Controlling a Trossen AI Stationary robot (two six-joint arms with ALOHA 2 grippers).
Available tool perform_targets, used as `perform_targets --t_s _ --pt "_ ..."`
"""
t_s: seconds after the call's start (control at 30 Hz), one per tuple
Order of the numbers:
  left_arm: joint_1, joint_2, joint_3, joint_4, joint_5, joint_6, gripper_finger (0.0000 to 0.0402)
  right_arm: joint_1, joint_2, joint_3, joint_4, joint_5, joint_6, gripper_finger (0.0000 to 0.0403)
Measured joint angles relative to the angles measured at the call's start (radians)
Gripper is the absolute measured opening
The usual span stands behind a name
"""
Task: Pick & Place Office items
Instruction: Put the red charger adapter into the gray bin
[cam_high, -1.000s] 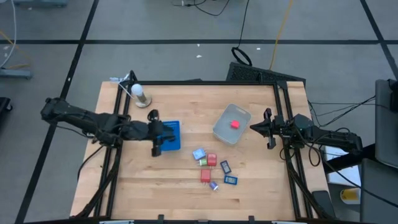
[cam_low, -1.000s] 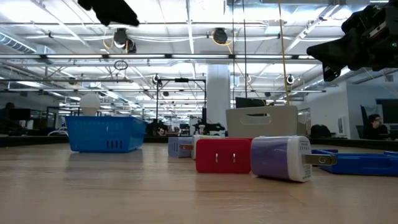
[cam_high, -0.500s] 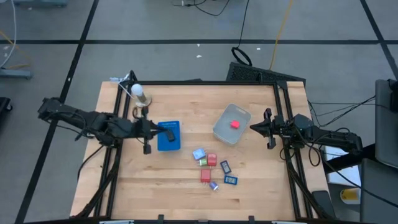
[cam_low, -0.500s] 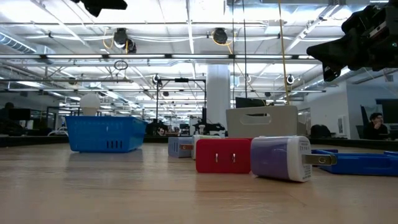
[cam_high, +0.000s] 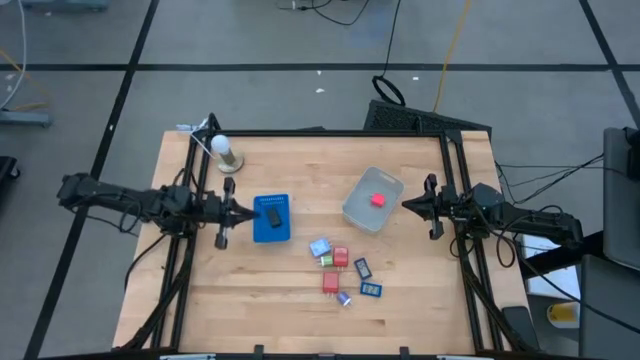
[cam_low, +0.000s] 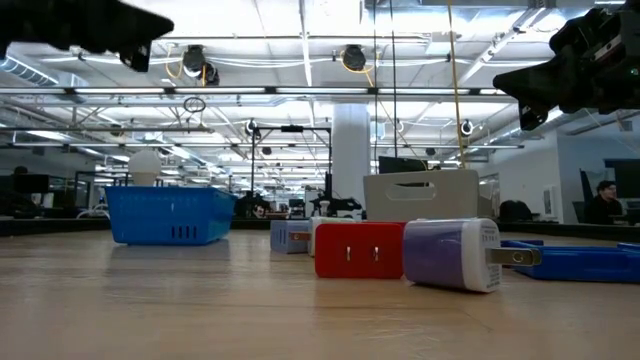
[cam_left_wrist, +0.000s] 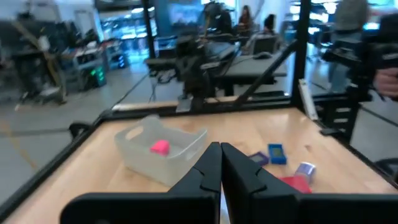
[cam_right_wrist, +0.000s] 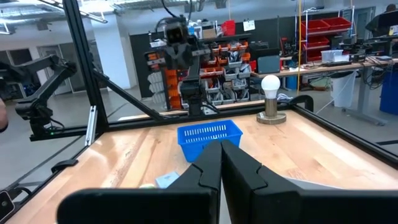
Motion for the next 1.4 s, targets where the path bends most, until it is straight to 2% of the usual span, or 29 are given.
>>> perform_targets --t_s 0.3,0.57,0.73,0.93,1.2,1.4 --pt "0.09 -0.053 -0.112 0.07 0.046 -0.055 0.0002 0.0 0.0 0.0 0.0 0.0 0.013 0.0" --pt "0.1 -0.134 -0.124 -0.018 0.05 -0.052 0.0002 0.0 0.001 0.0 -0.002 0.0 0.016 0.0" --pt "0.1 -0.171 -0.127 -0.044 0.012 -0.056 0.0002 0.0 0.001 0.0 -0.018 0.0 0.016 0.0" --pt "0.1 -0.172 -0.162 -0.043 0.005 -0.07 0.0002 0.0 0.001 0.0 -0.023 0.0 0.016 0.0" --pt "0.1 -0.171 -0.238 0.05 0.005 -0.102 0.0004 0.0 0.001 0.0 -0.022 0.004 0.009 0.0" --pt "0.1 -0.17 -0.246 0.051 0.008 -0.094 0.0004 0.0 0.002 0.0 -0.022 0.008 0.009 0.0"
